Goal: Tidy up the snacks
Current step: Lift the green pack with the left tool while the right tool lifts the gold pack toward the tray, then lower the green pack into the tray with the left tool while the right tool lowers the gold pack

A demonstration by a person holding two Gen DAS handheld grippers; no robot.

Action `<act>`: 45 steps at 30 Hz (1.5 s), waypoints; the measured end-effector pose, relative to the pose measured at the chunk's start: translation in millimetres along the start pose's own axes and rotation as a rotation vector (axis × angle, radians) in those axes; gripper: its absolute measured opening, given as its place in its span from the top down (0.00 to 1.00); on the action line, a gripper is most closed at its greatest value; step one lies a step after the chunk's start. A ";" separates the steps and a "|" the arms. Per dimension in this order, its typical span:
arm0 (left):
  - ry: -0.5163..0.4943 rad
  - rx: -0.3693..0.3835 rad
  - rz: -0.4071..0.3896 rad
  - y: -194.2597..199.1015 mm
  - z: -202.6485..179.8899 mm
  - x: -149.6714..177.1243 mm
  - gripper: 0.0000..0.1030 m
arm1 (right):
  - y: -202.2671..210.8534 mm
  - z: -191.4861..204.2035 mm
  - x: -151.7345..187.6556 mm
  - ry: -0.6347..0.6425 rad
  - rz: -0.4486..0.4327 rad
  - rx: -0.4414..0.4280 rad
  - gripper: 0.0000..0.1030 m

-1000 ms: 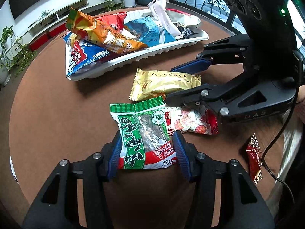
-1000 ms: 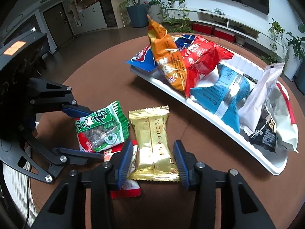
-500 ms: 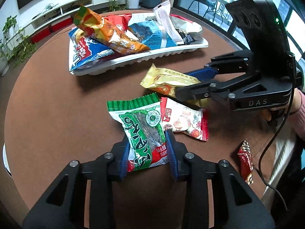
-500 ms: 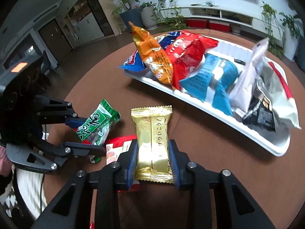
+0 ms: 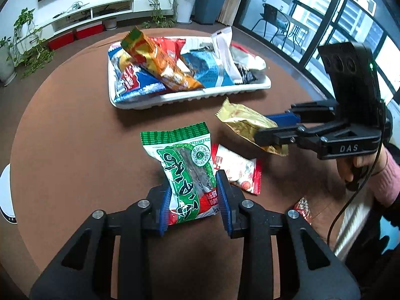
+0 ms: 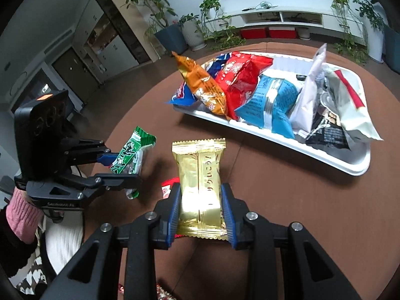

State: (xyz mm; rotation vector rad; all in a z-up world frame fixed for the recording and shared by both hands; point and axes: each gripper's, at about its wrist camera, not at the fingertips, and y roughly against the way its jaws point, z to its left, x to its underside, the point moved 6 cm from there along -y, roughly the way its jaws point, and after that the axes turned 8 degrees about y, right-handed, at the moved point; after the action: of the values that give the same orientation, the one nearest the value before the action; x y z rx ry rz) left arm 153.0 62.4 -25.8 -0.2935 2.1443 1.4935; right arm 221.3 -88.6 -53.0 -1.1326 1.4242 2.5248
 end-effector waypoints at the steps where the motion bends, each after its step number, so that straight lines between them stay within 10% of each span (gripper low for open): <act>1: 0.004 0.004 -0.002 1.4 -0.1 -1.5 0.71 | 2.5 -0.1 0.3 -0.006 -0.004 -0.005 0.67; 27: 0.001 0.034 -0.095 12.6 -33.9 -127.0 0.70 | 46.2 -59.6 -75.6 -0.225 -0.232 0.001 0.67; 45: 0.034 -0.035 -0.057 -32.0 -28.9 -187.5 0.70 | 20.2 -97.0 -114.0 -0.259 -0.231 0.048 0.67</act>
State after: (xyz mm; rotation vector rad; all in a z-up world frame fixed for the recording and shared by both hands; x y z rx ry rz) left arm 318.3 3.6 53.1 -0.3915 2.1200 1.5055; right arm 353.8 -138.1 -0.1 -0.8665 1.2073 2.3597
